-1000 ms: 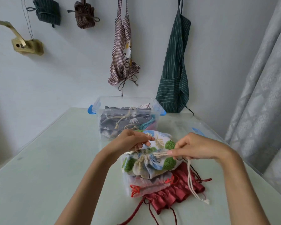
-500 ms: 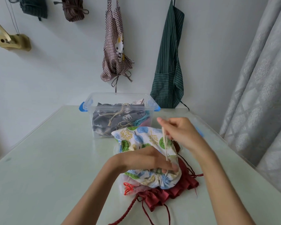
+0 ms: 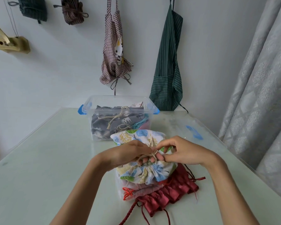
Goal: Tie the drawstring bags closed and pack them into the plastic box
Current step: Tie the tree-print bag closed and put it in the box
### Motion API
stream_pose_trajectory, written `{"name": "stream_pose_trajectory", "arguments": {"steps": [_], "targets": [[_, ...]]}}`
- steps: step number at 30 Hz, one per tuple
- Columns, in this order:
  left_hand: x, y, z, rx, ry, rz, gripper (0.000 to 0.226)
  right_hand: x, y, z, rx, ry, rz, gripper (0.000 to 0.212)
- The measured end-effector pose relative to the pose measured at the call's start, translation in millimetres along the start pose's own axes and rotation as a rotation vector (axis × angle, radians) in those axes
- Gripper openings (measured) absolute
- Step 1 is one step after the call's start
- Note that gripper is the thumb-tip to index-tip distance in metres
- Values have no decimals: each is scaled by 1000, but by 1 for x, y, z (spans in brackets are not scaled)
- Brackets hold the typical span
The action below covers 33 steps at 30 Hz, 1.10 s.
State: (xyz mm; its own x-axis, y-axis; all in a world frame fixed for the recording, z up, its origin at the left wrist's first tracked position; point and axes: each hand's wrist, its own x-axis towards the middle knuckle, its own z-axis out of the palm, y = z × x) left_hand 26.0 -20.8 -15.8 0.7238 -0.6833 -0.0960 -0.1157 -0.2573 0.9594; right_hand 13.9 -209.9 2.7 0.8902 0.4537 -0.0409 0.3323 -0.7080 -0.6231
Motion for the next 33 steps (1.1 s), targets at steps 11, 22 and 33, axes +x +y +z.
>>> {"name": "stream_pose_trajectory", "arguments": {"steps": [11, 22, 33], "targets": [[-2, -7, -11, -425, 267, -100, 19, -4, 2, -12, 216, 323, -71, 9], [-1, -1, -8, -722, 332, -93, 9, -36, -47, -17, 20, -126, -13, 26], [-1, -1, -7, -399, 409, 32, 9, -3, -14, 1, -6, 176, -38, 23]]}}
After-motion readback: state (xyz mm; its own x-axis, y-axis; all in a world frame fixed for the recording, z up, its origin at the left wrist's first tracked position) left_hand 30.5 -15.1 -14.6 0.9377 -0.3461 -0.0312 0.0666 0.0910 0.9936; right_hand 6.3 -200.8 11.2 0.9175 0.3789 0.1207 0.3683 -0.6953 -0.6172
